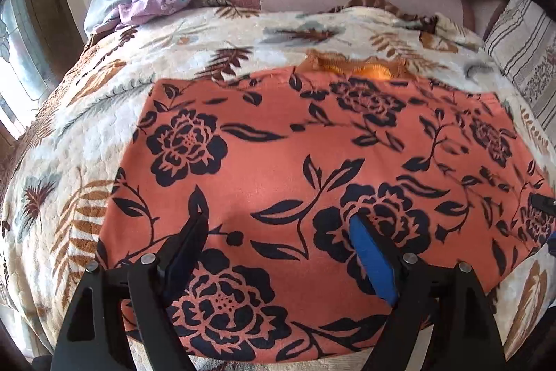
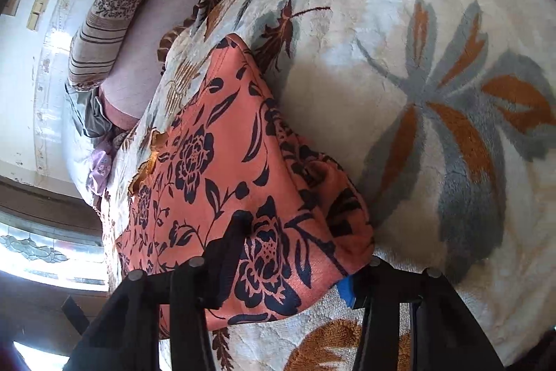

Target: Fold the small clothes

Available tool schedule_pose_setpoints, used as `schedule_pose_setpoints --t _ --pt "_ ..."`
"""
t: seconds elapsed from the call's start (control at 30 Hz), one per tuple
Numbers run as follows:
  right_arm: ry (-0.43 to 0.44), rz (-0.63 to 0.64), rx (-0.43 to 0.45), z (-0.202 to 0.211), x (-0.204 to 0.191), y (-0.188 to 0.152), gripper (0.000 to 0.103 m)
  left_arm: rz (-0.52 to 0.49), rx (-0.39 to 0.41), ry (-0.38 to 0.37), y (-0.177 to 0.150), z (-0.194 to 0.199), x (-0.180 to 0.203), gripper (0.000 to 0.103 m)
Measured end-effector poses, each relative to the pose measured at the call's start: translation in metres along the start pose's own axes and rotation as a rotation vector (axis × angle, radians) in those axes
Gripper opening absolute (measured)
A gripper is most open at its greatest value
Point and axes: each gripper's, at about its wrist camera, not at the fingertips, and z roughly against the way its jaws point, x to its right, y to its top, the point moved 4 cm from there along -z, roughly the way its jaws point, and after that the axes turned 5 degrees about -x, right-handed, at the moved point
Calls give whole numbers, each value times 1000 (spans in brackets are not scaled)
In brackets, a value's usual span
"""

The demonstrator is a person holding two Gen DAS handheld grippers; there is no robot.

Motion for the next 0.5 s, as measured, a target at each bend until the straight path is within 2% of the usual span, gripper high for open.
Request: schedule_pose_setpoints --t 0.07,0.1,0.13,0.17,0.2,0.23,0.3,0.33,0.4,0.5 --pt "23 -7 16 5 -1 0 47 -9 68 0 3 11 1 84" --pt "47 -3 31 8 -3 0 49 -20 55 2 3 7 2 84" --pt "55 -3 44 10 -5 0 57 -42 0 2 -1 -6 6 84" --pt "52 -15 49 8 -5 1 71 -64 -70 9 -6 -23 9 84" --pt "66 -38 34 2 -3 1 72 -64 -48 13 -8 -27 9 87" --pt "76 -42 28 -3 -3 2 68 -66 -27 14 -7 -23 9 87" --pt "47 -16 34 -3 -5 5 22 -59 -54 -4 -4 -20 6 86" --pt "72 -34 7 -6 -4 6 13 -48 -61 -22 -2 -18 3 86" --pt "29 -12 7 -6 -9 8 13 -3 -52 -56 2 -8 -8 86" --pt "-44 109 63 8 -44 8 12 80 7 -86 7 15 -37 86"
